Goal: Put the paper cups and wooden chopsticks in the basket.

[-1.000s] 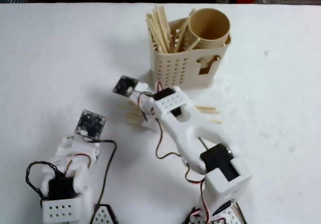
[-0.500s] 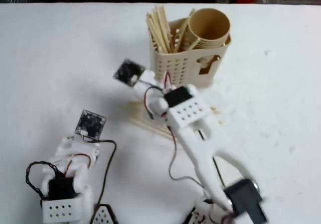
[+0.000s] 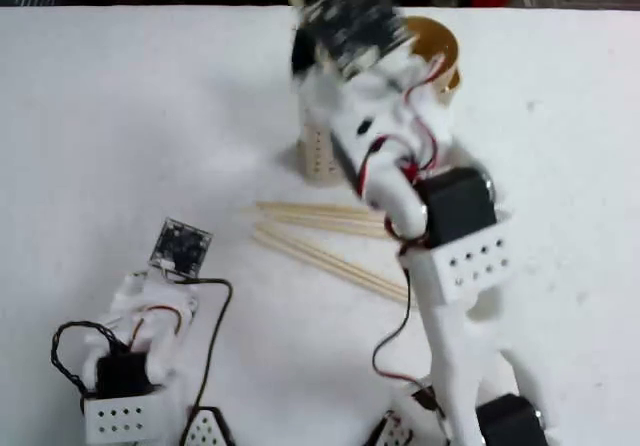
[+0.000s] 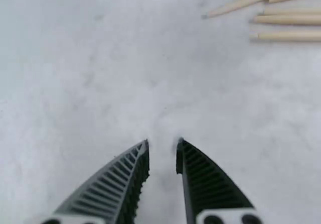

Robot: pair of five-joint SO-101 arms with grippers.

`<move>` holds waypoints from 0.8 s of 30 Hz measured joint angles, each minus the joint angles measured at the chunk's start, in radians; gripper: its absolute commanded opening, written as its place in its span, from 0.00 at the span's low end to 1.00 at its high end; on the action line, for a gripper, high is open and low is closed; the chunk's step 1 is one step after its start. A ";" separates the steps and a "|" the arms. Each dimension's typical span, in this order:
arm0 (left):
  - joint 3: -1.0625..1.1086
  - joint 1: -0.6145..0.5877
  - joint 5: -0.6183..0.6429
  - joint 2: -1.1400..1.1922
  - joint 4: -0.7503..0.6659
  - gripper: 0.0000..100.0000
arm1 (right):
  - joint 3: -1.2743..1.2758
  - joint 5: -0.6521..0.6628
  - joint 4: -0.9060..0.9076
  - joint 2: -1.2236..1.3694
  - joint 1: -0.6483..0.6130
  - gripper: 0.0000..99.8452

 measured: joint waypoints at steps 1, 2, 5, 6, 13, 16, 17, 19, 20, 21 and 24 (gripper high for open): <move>0.000 0.000 0.000 0.000 0.000 0.11 | -0.015 -0.029 -0.046 0.018 0.015 0.02; 0.000 0.000 0.000 0.000 0.000 0.11 | -0.023 -0.058 -0.095 0.037 0.028 0.02; 0.000 0.000 0.000 0.000 0.000 0.11 | -0.031 -0.129 -0.215 0.086 0.066 0.02; 0.000 0.000 0.000 0.000 0.000 0.11 | -0.031 -0.144 -0.233 0.101 0.075 0.02; 0.000 0.000 0.000 0.000 0.000 0.11 | -0.031 -0.167 -0.255 0.137 0.094 0.17; 0.000 0.000 0.000 0.000 0.000 0.11 | -0.032 -0.169 -0.230 0.137 0.094 0.19; 0.000 0.000 0.000 0.000 0.000 0.11 | -0.032 -0.169 -0.215 0.137 0.092 0.18; 0.000 0.000 0.000 0.000 0.000 0.11 | -0.032 -0.169 -0.184 0.137 0.092 0.15; 0.000 0.000 0.000 0.000 0.000 0.11 | -0.032 -0.169 -0.166 0.137 0.092 0.13; 0.000 0.000 0.000 0.000 0.000 0.11 | -0.032 -0.169 -0.141 0.137 0.092 0.10; 0.000 0.000 0.000 0.000 0.000 0.11 | -0.032 -0.169 -0.015 0.135 0.092 0.04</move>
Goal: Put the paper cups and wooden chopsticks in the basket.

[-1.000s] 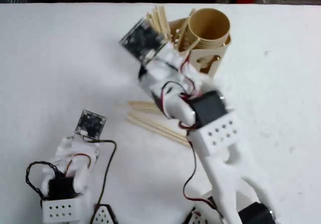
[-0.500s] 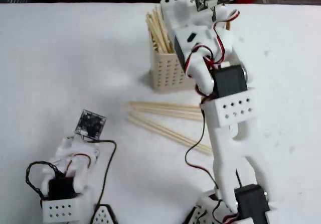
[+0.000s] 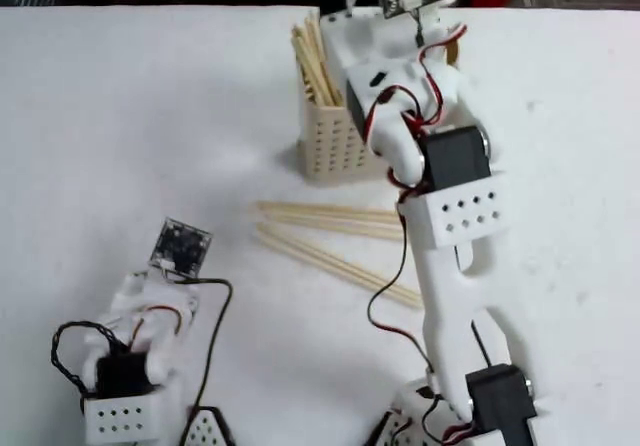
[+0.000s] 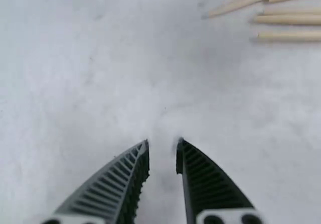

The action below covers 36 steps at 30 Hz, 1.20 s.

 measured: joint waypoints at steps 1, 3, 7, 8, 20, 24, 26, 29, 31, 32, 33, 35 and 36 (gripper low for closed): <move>0.000 0.000 0.000 0.000 0.000 0.11 | 0.000 0.000 0.061 0.000 0.000 0.03; 0.000 0.000 0.000 0.000 0.000 0.11 | 0.000 0.011 0.204 0.000 -0.002 0.03; 0.000 0.000 0.000 0.000 0.000 0.11 | 0.017 0.181 0.456 0.000 -0.078 0.03; 0.000 0.000 0.000 0.000 0.000 0.11 | 0.041 0.227 0.500 -0.002 -0.118 0.03; 0.000 0.000 0.000 0.000 0.000 0.11 | 0.764 0.334 0.213 0.000 -0.262 0.03; 0.000 0.000 0.000 0.000 0.000 0.11 | 0.956 0.336 0.023 0.000 -0.265 0.08; 0.000 0.000 0.000 0.000 0.000 0.11 | 0.979 0.336 -0.011 0.014 -0.265 0.13; 0.000 0.000 0.000 0.000 0.000 0.11 | 0.977 0.336 -0.031 0.071 -0.264 0.15; 0.000 0.000 0.000 0.000 0.000 0.11 | 0.964 0.341 -0.037 0.130 -0.264 0.14; 0.000 0.000 0.000 0.000 0.000 0.11 | 0.948 0.342 -0.038 0.158 -0.265 0.14; 0.000 0.000 0.000 0.000 0.000 0.11 | 0.931 0.344 -0.038 0.186 -0.267 0.13; 0.000 0.000 0.000 0.000 0.000 0.11 | 0.904 0.344 -0.038 0.236 -0.265 0.13; 0.000 0.000 0.000 0.000 0.000 0.11 | 0.891 0.344 -0.038 0.256 -0.262 0.13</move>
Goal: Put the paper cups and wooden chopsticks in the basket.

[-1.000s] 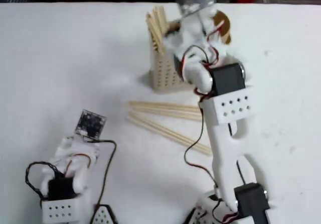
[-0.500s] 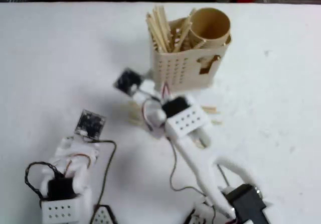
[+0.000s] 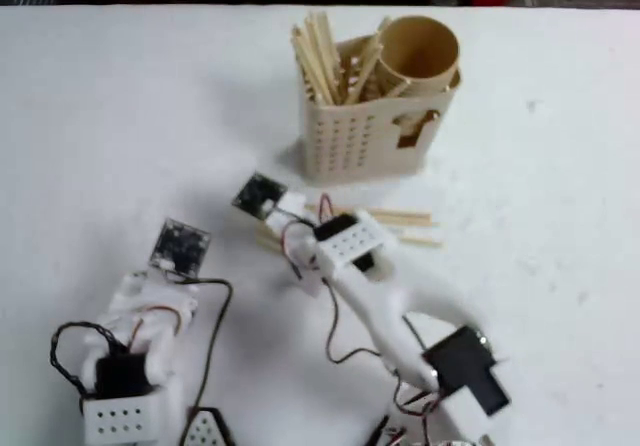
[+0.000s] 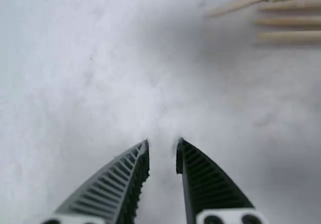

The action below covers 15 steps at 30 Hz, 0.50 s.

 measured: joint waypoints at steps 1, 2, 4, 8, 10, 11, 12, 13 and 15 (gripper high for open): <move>0.000 0.000 0.000 0.000 0.000 0.11 | -0.011 0.000 0.000 0.017 0.000 0.13; 0.000 0.000 0.000 0.000 0.000 0.11 | -0.020 0.000 0.000 0.031 0.000 0.13; 0.000 0.000 0.000 0.000 0.000 0.11 | -0.031 0.002 0.002 0.041 0.002 0.11; 0.000 0.000 0.000 0.000 0.000 0.11 | -0.040 0.002 0.002 0.051 0.017 0.04; 0.000 0.000 0.000 0.000 0.000 0.11 | -0.046 0.000 0.000 0.055 0.025 0.01; 0.000 0.000 0.000 0.000 0.000 0.11 | -0.049 0.000 0.000 0.055 0.026 0.02; 0.000 0.000 0.000 0.000 0.000 0.11 | -0.049 0.000 -0.003 0.055 0.026 0.02; 0.000 0.000 0.000 0.000 0.000 0.11 | -0.049 0.000 -0.005 0.055 0.026 0.02; 0.000 0.000 0.000 0.000 0.000 0.11 | -0.049 0.000 -0.005 0.055 0.026 0.02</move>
